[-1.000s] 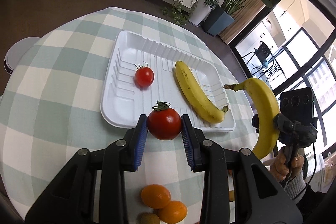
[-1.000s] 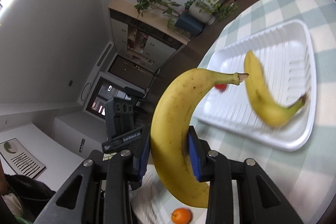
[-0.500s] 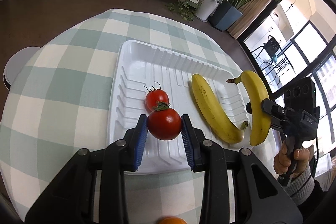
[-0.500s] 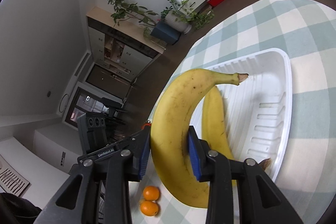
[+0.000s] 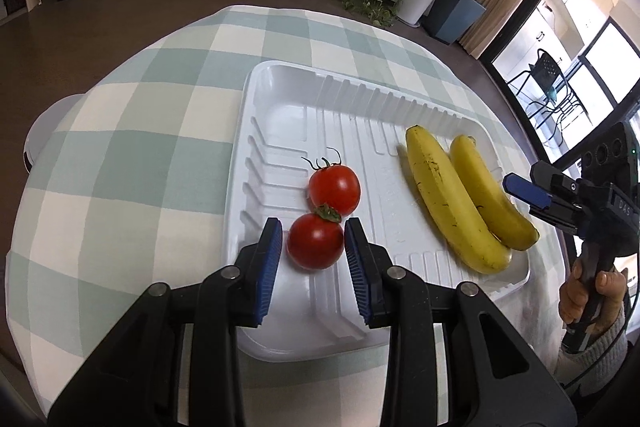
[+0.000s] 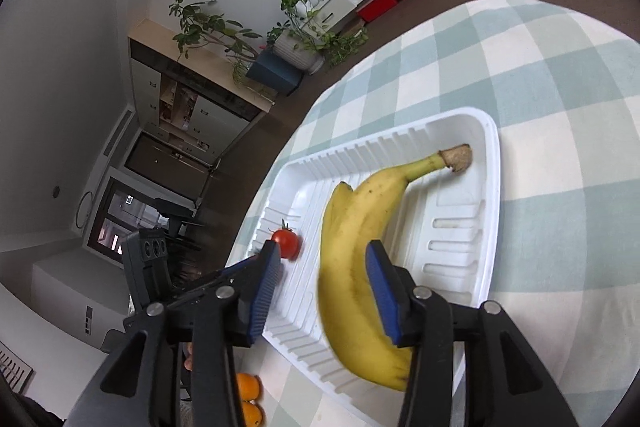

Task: Organize fruits
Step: 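Carry the banana and tomato over the white tray and open both grippers, then grasp an orange with the left gripper while the right gripper grasps another orange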

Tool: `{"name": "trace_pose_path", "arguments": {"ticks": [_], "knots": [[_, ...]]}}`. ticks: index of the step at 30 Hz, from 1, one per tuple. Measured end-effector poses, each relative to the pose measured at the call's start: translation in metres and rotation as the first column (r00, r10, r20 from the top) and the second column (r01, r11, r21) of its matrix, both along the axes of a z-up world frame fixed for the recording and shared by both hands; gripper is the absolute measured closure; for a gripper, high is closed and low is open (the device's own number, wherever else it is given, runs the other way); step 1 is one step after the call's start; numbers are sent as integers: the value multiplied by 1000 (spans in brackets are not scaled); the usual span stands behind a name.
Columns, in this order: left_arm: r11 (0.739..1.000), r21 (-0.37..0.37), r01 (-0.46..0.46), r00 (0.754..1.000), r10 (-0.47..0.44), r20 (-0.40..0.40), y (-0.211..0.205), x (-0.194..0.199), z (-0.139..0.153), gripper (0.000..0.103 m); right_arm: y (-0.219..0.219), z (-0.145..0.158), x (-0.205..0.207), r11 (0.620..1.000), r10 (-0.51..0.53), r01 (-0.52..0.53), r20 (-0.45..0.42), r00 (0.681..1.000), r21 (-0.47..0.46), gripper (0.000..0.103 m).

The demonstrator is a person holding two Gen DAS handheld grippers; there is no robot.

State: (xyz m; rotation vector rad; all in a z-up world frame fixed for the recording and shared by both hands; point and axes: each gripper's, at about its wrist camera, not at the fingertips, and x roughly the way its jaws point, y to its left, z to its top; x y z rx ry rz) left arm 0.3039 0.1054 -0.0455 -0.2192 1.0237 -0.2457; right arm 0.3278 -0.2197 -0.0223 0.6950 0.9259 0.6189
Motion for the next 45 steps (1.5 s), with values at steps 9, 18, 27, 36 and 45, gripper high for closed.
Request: {"name": "trace_pose_path", "arguments": {"ticks": [9,18,27,36,45], "knots": [[1000,27,-2,999,1,41,-2,-20,18,72,8,24,-29,1000,13,-12,70,997,-16,47],[999,44,13,998,-16,63,-5,-76,31,72,21,42,-87,993,58,-44,123,991,-113,42],[998,46,44,998,-45,31,-15,-140,22,72,28,33,-152,957,98,-61,120,988,-285,39],[994,94,58,998,-59,4,-30,-174,6,72,41,3,-190,878,120,-67,84,989,-474,39],[995,88,45,999,-45,1,-28,-178,5,61,45,-6,-191,819,123,-54,83,989,-572,38]]}}
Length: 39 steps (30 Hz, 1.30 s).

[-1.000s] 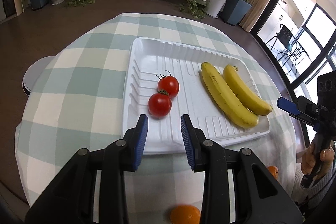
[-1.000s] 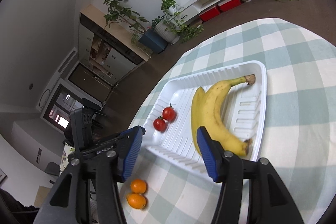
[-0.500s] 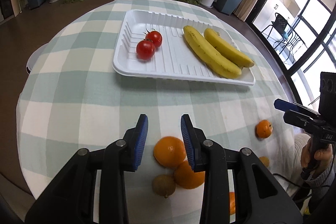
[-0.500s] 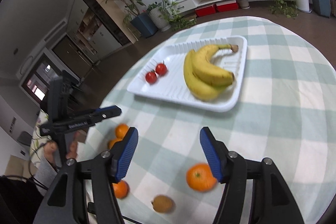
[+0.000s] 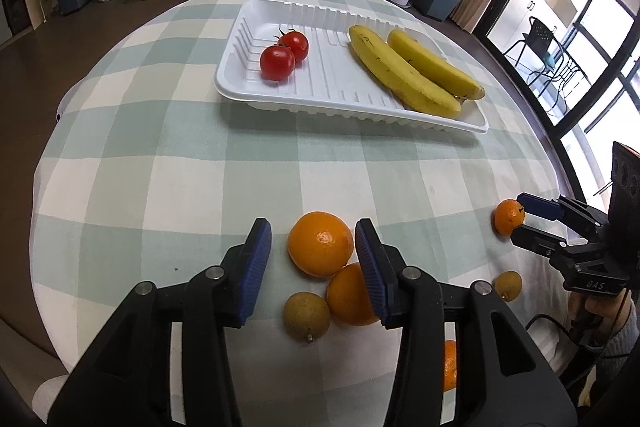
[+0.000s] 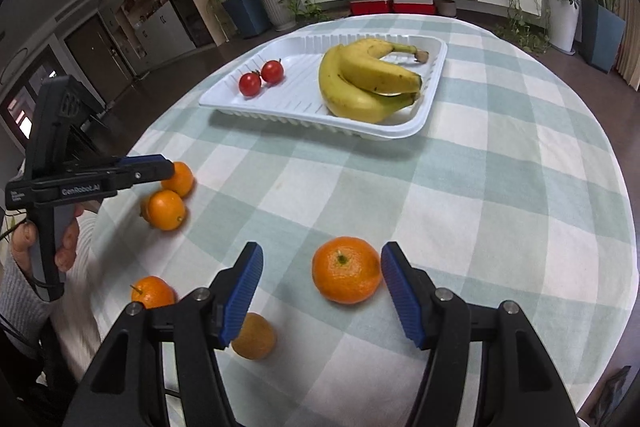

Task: Organize fruits
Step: 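Grasp an orange with the left gripper while the right gripper grasps another orange, then carry both oranges into the white tray and open both grippers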

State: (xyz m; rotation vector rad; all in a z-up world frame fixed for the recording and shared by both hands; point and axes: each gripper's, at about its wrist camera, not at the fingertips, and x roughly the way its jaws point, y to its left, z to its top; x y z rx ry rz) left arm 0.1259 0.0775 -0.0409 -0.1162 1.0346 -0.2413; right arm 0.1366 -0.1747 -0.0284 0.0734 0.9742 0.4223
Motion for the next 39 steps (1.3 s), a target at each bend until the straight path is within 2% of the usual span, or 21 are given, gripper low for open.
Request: {"name": "trace_pose_path", "arguments": {"ticks": [14,18,20,22,24,28,34,39], "knots": [[1000,-9,9,1000,-9,-23,-6,3,-15,61,8,-11,-6,998,14,-14,-16,1000,-59,40],[1000,-20,13,999,-14,-37,-7,6,-22,61,7,-11,-6,997,7,-8,-11,1000,-71,50],[1000,-26,14,999,-15,-48,-7,8,-26,62,4,-11,-6,998,4,-5,-11,1000,-66,60],[1000,-15,24,999,-25,-38,-9,7,-26,63,2,-10,-6,999,3,-4,-18,1000,-49,61],[999,-33,39,998,-41,-42,-11,7,-27,67,-1,-10,-4,1000,2,-3,-28,1000,-17,61],[997,-70,41,998,-45,-49,-9,7,-28,67,-12,-12,-1,995,-12,18,-68,998,93,62],[993,-111,34,998,-40,-55,-5,8,-27,67,-27,-15,3,957,-25,64,-141,990,282,62],[991,-131,39,998,-45,-46,-3,7,-23,67,-30,-13,6,922,-20,83,-165,986,378,62]]}}
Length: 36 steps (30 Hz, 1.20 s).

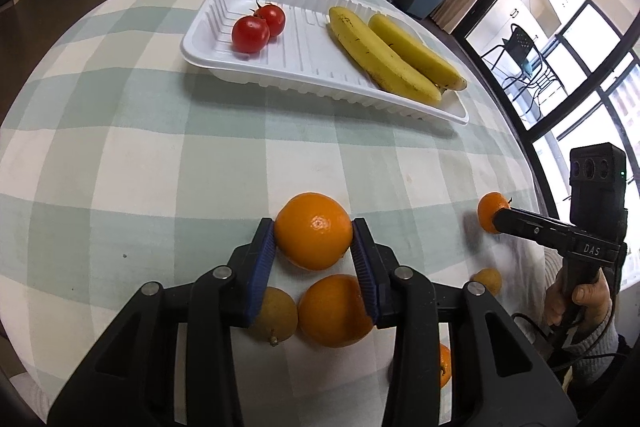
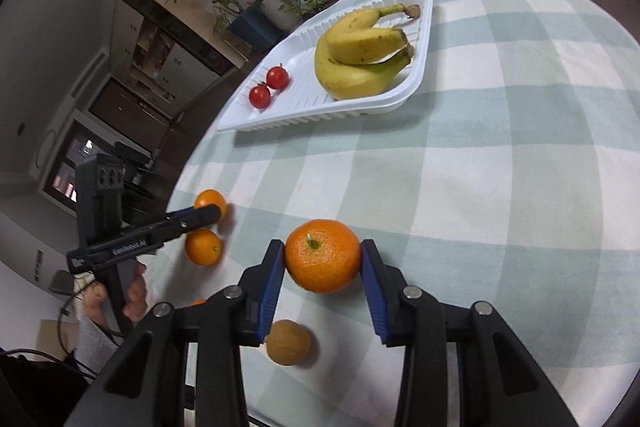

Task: Organize fruits
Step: 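Carry both oranges into the white tray and open both grippers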

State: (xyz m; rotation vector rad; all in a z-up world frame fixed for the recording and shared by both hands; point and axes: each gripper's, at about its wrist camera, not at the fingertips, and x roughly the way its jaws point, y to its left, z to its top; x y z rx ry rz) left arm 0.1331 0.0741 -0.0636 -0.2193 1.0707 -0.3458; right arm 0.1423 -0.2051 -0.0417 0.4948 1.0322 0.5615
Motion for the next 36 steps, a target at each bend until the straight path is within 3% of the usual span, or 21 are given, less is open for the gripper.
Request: {"name": "trace_pose_path", "arguments": {"ticks": [8,17,25,36], "knots": [[1000,-27,15,1000,-14,24,-3,9,14,67,5,13,16,996,10,-11,5,1000,91,62],[998,-55,17,998,-14,60,-3,36,35,67,19,31,51,992,29,-33,40,999,123,62],[998,-56,23,997,-18,81,-5,69,46,67,31,38,88,991,31,-38,59,998,130,62],[999,-27,39,997,-37,68,-15,113,39,67,41,29,127,994,25,-30,51,998,101,62]]}}
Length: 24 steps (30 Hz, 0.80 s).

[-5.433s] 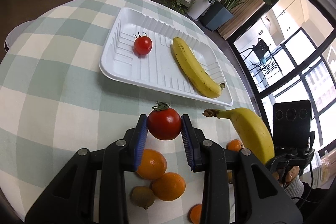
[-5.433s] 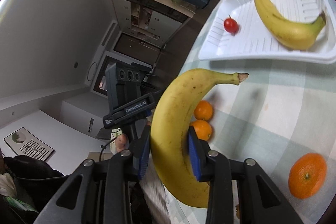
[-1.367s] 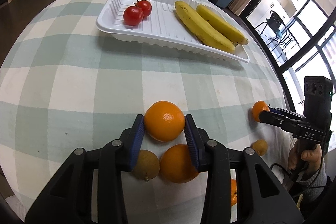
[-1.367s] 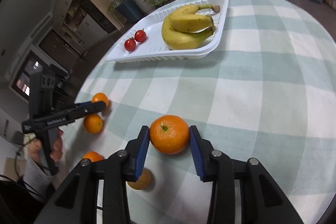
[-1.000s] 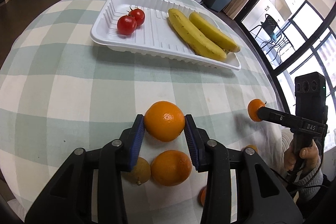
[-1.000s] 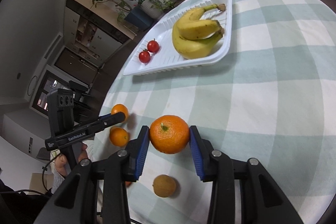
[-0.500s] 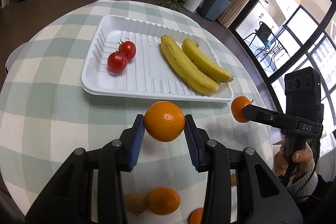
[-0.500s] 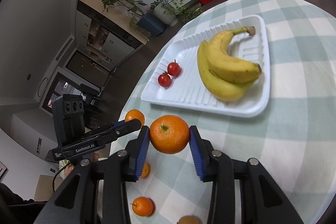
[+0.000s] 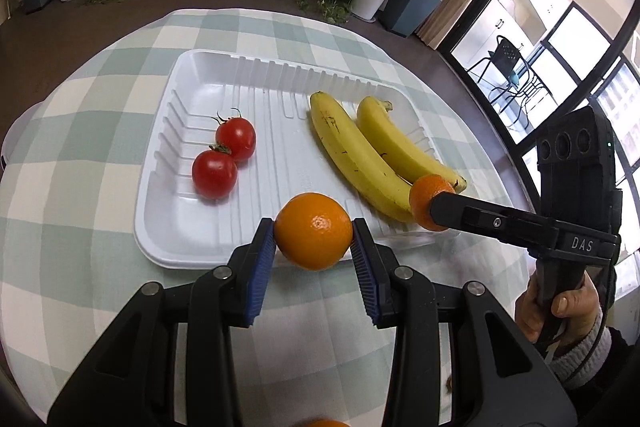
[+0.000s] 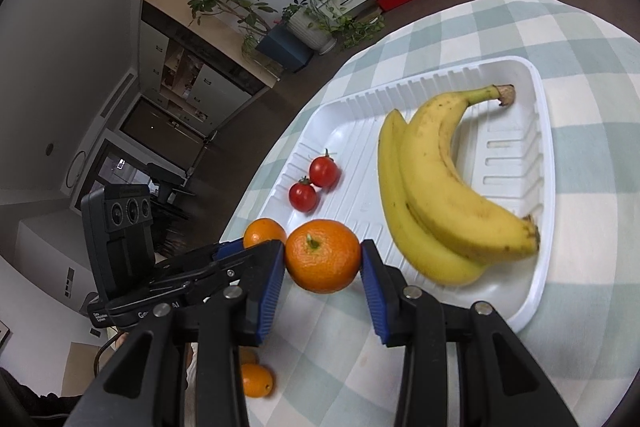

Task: Organize fruits
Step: 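Carry both oranges into the white tray and open both grippers, then move both open grippers back toward the brown kiwis on the table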

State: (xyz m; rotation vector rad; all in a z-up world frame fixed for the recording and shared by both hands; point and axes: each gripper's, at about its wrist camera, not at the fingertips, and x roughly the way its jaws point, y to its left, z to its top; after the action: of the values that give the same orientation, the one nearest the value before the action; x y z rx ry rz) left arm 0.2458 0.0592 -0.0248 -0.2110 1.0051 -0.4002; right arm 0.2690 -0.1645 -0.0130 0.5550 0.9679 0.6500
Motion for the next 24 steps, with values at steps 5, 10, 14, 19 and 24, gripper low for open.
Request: {"name": "trace_pose_path", "arguments": {"ticks": [5,10,14,19,24], "knots": [[999,40,1,1000,-1,1,-7,15,-7,67,7,-4,9,999,-2,3,6,1000,-42,61],[998,64,-12,1000,13,-13,-9,28,-16,67,10,-6,11,997,-12,13,20,1000,-80,56],[998,59,-11,1000,11,-2,-8,28,-16,67,9,-4,6,995,-8,11,32,999,-95,55],[998,57,-21,1000,21,3,-2,18,-12,67,13,5,-9,994,2,4,60,998,-113,53],[998,48,-33,999,32,5,3,1,-7,67,14,14,-25,992,12,-1,85,996,-128,53]]}}
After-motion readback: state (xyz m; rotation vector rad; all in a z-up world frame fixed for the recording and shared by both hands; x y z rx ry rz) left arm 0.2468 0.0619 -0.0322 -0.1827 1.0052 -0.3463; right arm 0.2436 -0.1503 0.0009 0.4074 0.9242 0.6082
